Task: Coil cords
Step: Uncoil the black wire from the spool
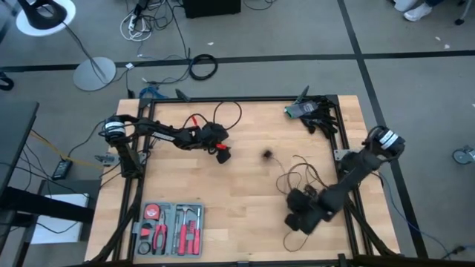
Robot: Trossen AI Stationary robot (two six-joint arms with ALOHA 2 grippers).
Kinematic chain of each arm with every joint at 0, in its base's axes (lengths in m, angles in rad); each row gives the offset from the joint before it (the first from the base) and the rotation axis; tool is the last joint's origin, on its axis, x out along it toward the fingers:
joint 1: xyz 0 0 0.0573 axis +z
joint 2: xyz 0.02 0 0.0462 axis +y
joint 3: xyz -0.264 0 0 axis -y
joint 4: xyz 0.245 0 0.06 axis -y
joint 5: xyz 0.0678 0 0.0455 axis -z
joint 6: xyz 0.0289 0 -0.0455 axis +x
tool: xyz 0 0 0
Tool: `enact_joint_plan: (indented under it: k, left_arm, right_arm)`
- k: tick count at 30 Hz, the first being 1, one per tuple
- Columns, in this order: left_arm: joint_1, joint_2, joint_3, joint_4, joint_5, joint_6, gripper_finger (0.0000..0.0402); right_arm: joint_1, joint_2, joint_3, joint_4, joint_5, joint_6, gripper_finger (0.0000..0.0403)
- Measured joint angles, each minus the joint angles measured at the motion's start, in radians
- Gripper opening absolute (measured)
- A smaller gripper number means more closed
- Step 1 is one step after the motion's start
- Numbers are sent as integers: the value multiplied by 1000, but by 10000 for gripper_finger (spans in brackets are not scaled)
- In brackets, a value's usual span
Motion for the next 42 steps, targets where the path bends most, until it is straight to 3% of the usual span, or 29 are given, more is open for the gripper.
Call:
enact_joint_plan:
  k: [4, 7, 13, 17, 22, 27, 33, 38, 42]
  left_arm:
    - [6, 2, -3, -1, -2, -8, 300]
    - [2, 1, -2, 7, 11, -8, 300]
    - [3, 1, -1, 34, 33, -10, 300]
    - [3, 1, -1, 37, 38, -10, 300]
    - [3, 0, -1, 37, 46, -10, 300]
    - [2, 0, -1, 38, 46, -10, 300]
    - [2, 0, 0, 38, 47, -10, 300]
    - [2, -1, 0, 25, 47, -10, 300]
    - [2, -1, 0, 19, 47, -10, 300]
  right_arm:
    - [90, -4, -14, -14, 45, 135, 1]
    - [111, -1, -12, -12, 127, 148, 4]
    - [20, 0, -11, -13, 232, 90, 31]
    - [-81, 1, -10, 54, 255, -46, 45]
    - [-190, -7, -9, 221, 338, -330, 64]
    - [-282, -10, -7, 425, 309, -579, 92]
    - [-346, -12, -6, 542, 260, -737, 131]
    - [-346, -50, -6, 468, 244, -720, 153]
    - [-328, -127, -6, 292, 93, -540, 152]
